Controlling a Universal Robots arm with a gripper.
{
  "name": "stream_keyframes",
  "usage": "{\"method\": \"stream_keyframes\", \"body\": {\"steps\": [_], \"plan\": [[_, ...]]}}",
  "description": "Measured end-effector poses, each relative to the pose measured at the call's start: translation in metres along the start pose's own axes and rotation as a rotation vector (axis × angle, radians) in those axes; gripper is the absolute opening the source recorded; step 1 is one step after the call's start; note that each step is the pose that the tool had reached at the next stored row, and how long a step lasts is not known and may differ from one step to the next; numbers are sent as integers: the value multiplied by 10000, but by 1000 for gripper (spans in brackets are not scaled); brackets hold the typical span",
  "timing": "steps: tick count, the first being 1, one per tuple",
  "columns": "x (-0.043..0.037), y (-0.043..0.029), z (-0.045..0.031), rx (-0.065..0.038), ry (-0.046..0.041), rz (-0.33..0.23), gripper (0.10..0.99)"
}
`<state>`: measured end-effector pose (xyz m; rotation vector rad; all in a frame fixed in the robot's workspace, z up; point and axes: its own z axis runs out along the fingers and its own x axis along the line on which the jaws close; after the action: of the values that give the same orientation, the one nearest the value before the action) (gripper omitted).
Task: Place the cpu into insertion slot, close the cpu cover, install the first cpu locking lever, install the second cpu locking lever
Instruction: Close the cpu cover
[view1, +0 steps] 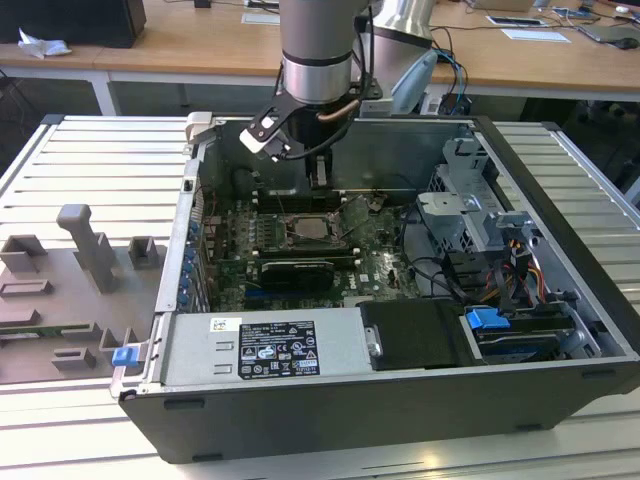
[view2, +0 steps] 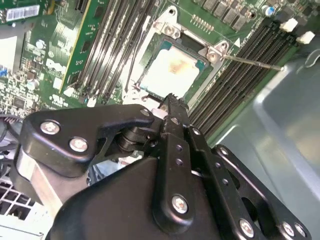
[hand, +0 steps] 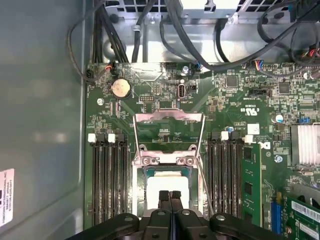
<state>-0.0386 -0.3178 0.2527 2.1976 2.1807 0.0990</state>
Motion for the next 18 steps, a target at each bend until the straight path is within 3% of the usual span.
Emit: {"method": "stream_keyframes", "body": {"steps": [2, 6, 8, 12, 14, 18], "plan": [[0, 25, -14, 3, -4, 3, 106], [2, 37, -158, 2, -4, 4, 106], [3, 48, -189, 2, -1, 2, 106], [3, 92, -184, 2, -3, 3, 106], [4, 186, -177, 9, -4, 2, 106], [4, 272, -170, 13, -3, 4, 106]]}}
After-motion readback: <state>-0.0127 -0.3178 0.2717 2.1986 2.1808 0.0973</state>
